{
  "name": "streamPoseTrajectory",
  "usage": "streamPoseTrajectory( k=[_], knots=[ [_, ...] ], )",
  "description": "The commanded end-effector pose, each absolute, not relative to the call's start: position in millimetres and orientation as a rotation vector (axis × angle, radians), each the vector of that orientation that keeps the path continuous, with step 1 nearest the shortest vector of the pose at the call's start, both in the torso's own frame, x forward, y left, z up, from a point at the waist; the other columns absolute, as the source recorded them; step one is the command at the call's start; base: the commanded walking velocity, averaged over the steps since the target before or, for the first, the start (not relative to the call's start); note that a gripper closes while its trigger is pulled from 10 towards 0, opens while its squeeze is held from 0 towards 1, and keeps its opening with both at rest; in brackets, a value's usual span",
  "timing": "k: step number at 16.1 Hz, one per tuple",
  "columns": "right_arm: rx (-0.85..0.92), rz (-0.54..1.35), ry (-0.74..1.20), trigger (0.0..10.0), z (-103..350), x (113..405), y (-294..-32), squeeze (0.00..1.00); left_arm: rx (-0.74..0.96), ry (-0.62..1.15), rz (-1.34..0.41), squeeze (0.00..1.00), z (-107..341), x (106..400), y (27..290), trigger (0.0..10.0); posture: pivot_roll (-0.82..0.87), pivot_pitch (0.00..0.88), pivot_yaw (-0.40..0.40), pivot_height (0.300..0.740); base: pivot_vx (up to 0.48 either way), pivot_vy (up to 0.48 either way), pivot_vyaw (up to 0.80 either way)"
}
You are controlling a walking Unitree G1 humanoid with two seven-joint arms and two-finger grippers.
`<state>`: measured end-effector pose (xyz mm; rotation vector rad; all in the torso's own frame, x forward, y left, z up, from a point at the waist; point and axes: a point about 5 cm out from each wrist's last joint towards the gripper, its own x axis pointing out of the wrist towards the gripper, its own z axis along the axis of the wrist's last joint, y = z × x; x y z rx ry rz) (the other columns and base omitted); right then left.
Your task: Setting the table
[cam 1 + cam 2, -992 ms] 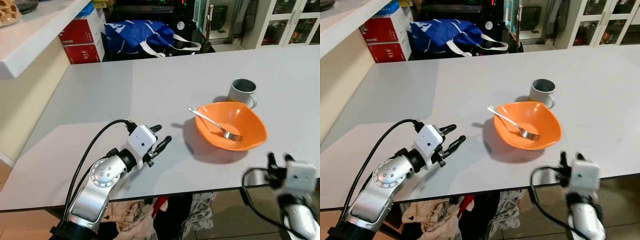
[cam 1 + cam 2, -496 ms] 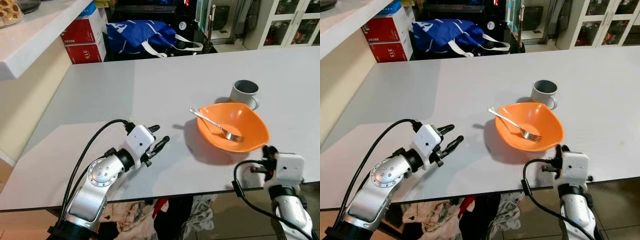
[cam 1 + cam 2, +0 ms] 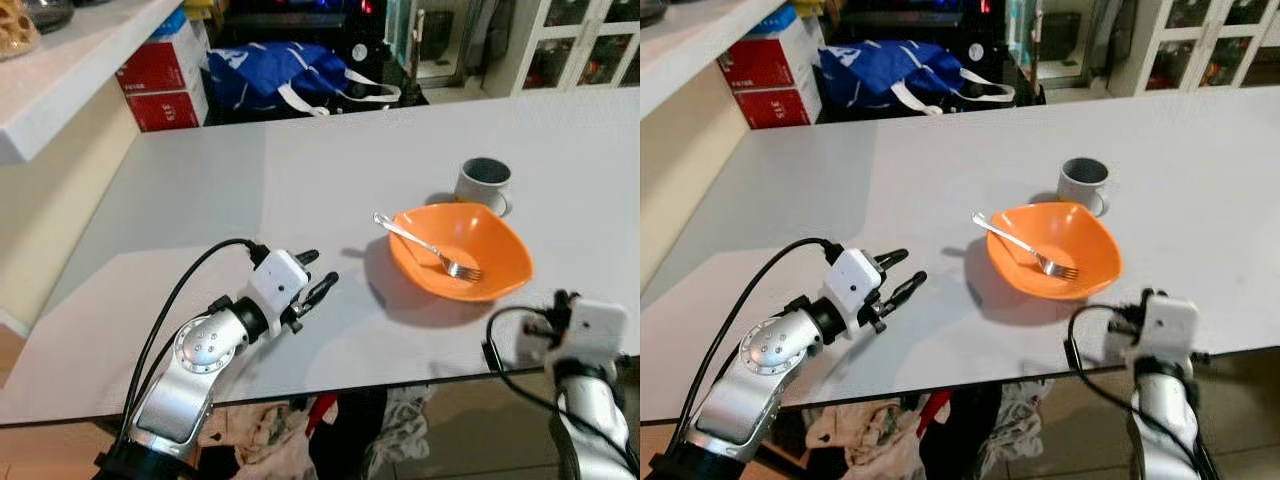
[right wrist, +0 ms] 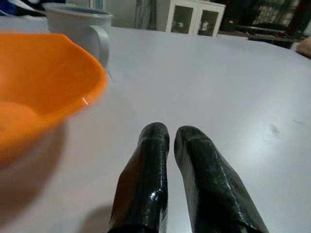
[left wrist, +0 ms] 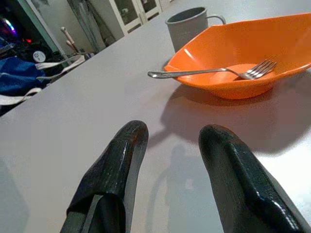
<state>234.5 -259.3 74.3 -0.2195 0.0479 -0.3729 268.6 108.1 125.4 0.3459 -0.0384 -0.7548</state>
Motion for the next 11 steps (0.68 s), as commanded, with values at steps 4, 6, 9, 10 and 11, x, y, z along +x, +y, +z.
streamPoseTrajectory(
  k=[4, 6, 9, 10, 11],
  knots=[
    [-0.210, -0.377, 0.035, 10.0, 79, 262, -262, 0.00, 0.359, -0.049, -0.750, 0.00, 132, 270, 113, 10.0, 0.02, 0.000, 0.095, 0.740, 0.000, 0.000, 0.00],
    [-0.207, -0.347, 0.025, 10.0, 80, 269, -257, 0.00, 0.359, -0.049, -0.744, 0.00, 132, 269, 114, 10.0, 0.03, 0.000, 0.089, 0.740, 0.000, 0.000, 0.00],
    [-0.178, -0.291, 0.041, 10.0, 75, 276, -247, 0.00, 0.359, -0.044, -0.738, 0.00, 132, 268, 115, 10.0, 0.04, 0.000, 0.086, 0.740, 0.000, 0.000, 0.00],
    [-0.169, -0.277, 0.042, 10.0, 75, 278, -244, 0.00, 0.358, -0.044, -0.737, 0.00, 132, 268, 115, 10.0, 0.04, 0.000, 0.085, 0.740, 0.000, 0.000, 0.00],
    [-0.161, -0.252, 0.032, 10.0, 76, 282, -238, 0.00, 0.357, -0.043, -0.738, 0.00, 132, 268, 114, 10.0, 0.04, 0.000, 0.084, 0.740, 0.000, 0.000, 0.00]
  ],
)
